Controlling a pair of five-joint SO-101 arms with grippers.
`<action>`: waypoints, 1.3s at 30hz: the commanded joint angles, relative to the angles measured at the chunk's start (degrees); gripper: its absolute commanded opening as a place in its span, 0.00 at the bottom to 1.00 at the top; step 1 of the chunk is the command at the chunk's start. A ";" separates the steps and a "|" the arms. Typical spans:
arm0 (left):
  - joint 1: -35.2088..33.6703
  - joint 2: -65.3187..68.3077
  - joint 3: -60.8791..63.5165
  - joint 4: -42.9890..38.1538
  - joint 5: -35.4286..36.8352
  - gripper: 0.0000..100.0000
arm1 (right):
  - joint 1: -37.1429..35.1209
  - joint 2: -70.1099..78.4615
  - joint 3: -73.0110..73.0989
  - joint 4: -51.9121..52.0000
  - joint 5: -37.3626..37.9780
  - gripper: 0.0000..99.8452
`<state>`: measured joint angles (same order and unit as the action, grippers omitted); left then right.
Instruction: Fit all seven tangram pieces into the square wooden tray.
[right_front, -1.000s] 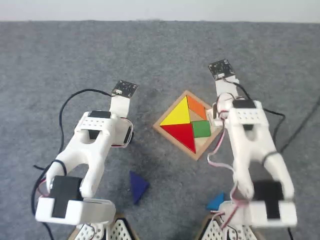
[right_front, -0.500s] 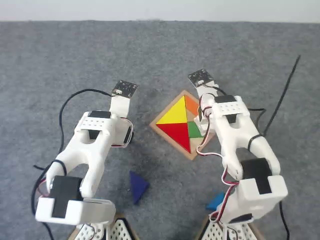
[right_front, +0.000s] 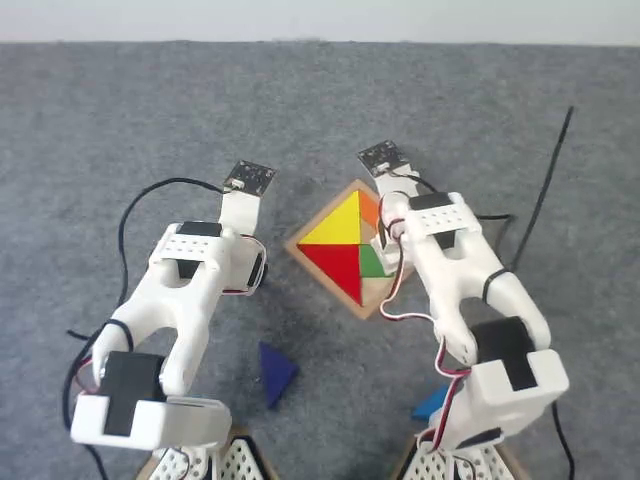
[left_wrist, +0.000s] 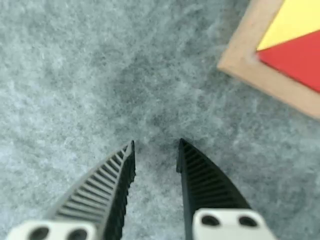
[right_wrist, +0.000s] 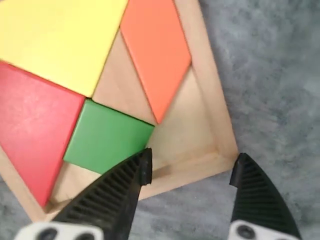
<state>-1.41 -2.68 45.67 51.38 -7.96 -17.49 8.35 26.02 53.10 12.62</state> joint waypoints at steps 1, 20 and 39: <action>0.70 0.00 -0.31 -1.05 -0.26 0.14 | -1.27 -3.82 -1.85 0.84 -1.67 0.27; 0.44 0.00 -0.31 -0.97 -0.18 0.14 | 20.53 -32.66 22.33 6.81 8.97 0.26; 2.81 -17.93 -9.19 47.30 -31.56 0.19 | 21.67 -39.52 35.43 9.80 9.23 0.23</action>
<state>0.35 -12.09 36.88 89.45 -31.25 3.34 -33.41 61.98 64.70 21.76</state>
